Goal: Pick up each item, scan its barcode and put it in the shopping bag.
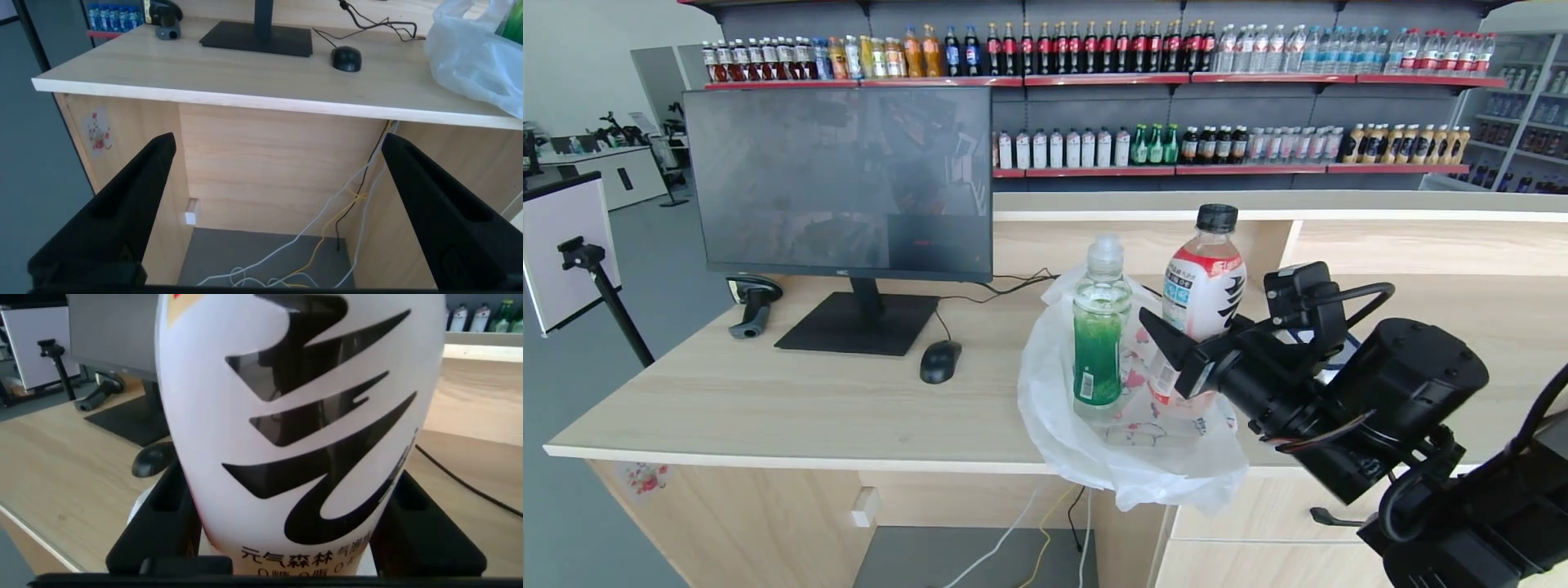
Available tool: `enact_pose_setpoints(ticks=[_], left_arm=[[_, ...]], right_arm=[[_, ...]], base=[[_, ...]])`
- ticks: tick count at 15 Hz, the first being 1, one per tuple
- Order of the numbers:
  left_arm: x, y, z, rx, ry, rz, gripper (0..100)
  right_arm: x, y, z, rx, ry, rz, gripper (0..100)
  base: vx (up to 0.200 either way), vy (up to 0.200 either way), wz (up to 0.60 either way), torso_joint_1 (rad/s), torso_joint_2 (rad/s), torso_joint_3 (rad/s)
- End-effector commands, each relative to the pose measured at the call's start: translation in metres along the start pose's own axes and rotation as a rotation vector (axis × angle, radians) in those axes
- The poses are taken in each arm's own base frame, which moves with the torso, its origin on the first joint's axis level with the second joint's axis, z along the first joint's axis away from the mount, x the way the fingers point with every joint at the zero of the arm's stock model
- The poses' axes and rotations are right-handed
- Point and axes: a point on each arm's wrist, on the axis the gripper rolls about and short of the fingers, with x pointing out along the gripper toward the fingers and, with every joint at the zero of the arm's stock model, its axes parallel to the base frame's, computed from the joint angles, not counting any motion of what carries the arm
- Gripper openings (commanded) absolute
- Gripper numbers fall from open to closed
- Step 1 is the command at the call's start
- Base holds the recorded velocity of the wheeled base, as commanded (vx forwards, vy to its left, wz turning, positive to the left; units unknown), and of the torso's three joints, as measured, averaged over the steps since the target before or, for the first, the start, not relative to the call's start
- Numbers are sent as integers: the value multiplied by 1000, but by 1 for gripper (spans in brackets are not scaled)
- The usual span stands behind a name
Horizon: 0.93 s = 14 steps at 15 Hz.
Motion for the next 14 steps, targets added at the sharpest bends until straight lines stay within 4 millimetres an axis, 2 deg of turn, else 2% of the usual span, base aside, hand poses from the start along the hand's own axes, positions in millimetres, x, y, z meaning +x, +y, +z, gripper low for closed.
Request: enact_pose_setpoints(ticks=[1, 4, 9, 14], left_arm=[[0, 0, 0, -1, -1, -1, 100], [0, 0, 0, -1, -1, -1, 100], [0, 0, 0, -1, -1, -1, 100], [0, 0, 0, -1, -1, -1, 100]], right_arm=[[8, 3, -13, 6, 26, 10, 0], [10, 3, -17, 7, 36, 8, 0], [25, -1, -42, 12, 81, 1, 0], [26, -8, -47, 22, 92, -19, 0]], base=[[0, 0, 0, 0, 0, 0], [0, 0, 0, 0, 0, 0], [0, 0, 0, 0, 0, 0], [0, 0, 0, 0, 0, 0]])
